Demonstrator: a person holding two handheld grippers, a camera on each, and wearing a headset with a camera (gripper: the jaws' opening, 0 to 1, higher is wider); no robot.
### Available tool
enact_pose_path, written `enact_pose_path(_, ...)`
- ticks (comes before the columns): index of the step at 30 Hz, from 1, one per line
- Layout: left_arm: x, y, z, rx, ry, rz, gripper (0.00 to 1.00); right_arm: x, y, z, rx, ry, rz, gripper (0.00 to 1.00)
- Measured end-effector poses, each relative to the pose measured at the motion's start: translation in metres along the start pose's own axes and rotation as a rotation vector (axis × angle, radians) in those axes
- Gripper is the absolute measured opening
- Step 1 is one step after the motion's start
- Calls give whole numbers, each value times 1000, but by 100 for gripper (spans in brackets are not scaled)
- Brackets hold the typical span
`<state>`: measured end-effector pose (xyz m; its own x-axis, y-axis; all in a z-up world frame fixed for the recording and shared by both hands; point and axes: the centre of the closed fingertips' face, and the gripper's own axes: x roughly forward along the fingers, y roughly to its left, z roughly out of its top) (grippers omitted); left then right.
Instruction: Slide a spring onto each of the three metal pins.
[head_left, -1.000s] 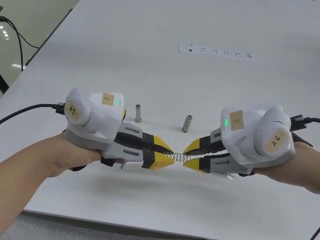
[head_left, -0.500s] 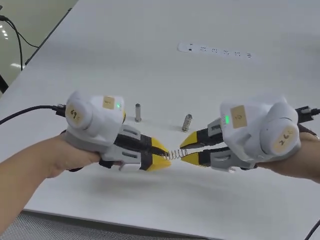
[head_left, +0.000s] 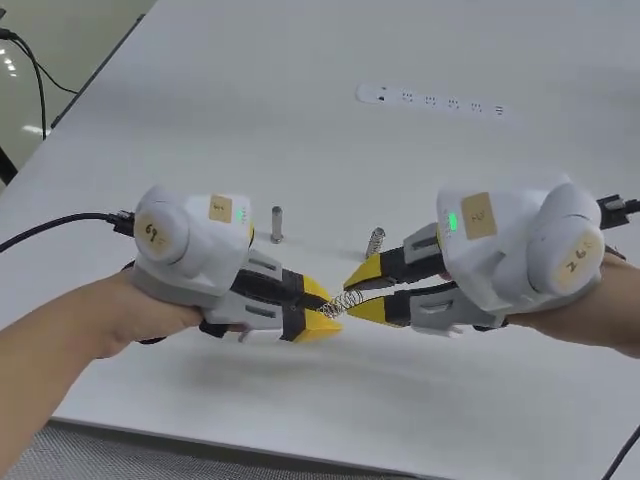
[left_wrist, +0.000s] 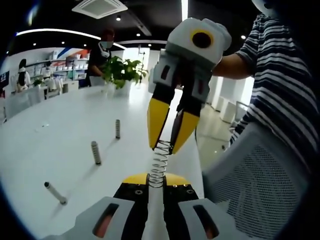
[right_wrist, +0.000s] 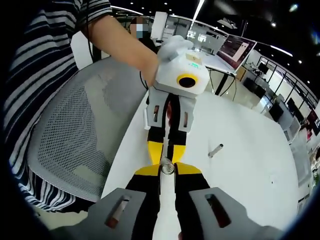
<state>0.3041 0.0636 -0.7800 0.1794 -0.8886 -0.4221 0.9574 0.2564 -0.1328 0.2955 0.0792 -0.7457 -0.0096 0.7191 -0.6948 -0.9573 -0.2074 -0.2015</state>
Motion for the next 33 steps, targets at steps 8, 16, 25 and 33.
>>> enact_pose_path(8,4,-3,3,13,-2,2,2,3,-2,13,55,-71,2,7)
enact_pose_path(16,5,-7,6,23,-8,-2,3,5,0,21,66,-120,-12,7)
enact_pose_path(25,-3,0,8,17,-15,28,3,6,-8,26,101,-173,-67,7)
enact_pose_path(33,-6,2,7,11,-21,35,2,8,-11,29,140,-203,-85,8)
